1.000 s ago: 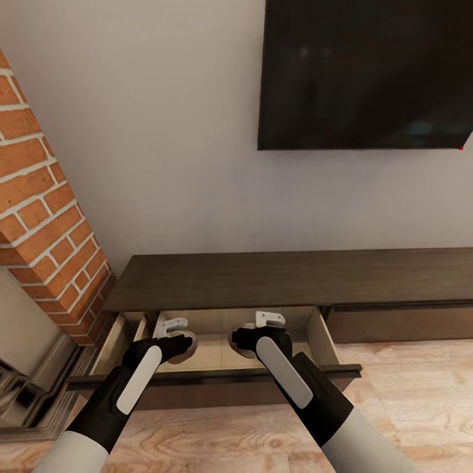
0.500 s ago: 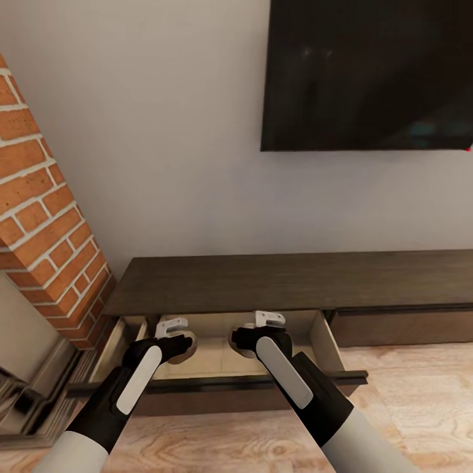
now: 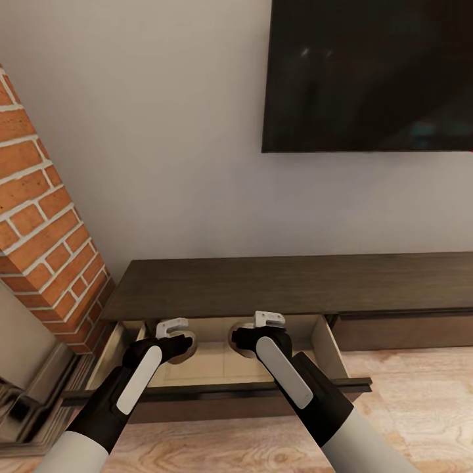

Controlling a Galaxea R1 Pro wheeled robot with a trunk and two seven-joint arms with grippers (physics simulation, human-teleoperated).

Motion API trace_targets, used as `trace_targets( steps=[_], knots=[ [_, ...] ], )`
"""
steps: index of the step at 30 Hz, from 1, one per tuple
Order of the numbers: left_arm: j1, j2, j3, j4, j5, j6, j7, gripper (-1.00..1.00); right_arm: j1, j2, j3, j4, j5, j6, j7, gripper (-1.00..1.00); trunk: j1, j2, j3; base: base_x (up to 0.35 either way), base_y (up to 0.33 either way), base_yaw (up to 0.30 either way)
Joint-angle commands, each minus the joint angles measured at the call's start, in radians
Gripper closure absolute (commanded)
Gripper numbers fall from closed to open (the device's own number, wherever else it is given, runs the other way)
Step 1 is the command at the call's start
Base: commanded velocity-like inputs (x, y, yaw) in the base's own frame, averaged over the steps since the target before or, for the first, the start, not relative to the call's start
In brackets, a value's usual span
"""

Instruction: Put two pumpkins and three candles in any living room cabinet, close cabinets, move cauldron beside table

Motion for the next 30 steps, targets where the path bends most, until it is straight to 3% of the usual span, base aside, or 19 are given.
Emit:
trace_targets(
  steps=[1, 6, 30],
  knots=[
    [-0.001, 0.001, -0.003, -0.001, 0.010, 0.001, 0.010, 1.00, -0.001, 0.000, 0.001, -0.001, -0.007, 0.002, -0.009, 1.00, 0.000, 0.000, -0.001, 0.004, 0.000, 0.000],
    [-0.001, 0.001, -0.004, -0.002, 0.010, 0.000, 0.011, 1.00, -0.001, 0.000, 0.001, 0.004, -0.007, 0.002, -0.009, 1.00, 0.000, 0.000, -0.001, 0.001, 0.000, 0.000],
    [-0.001, 0.000, -0.005, -0.001, 0.010, 0.000, 0.012, 1.00, -0.001, 0.015, 0.001, 0.012, -0.007, 0.002, -0.011, 1.00, 0.092, -0.168, -0.076, 0.000, 0.000, 0.000]
  ],
)
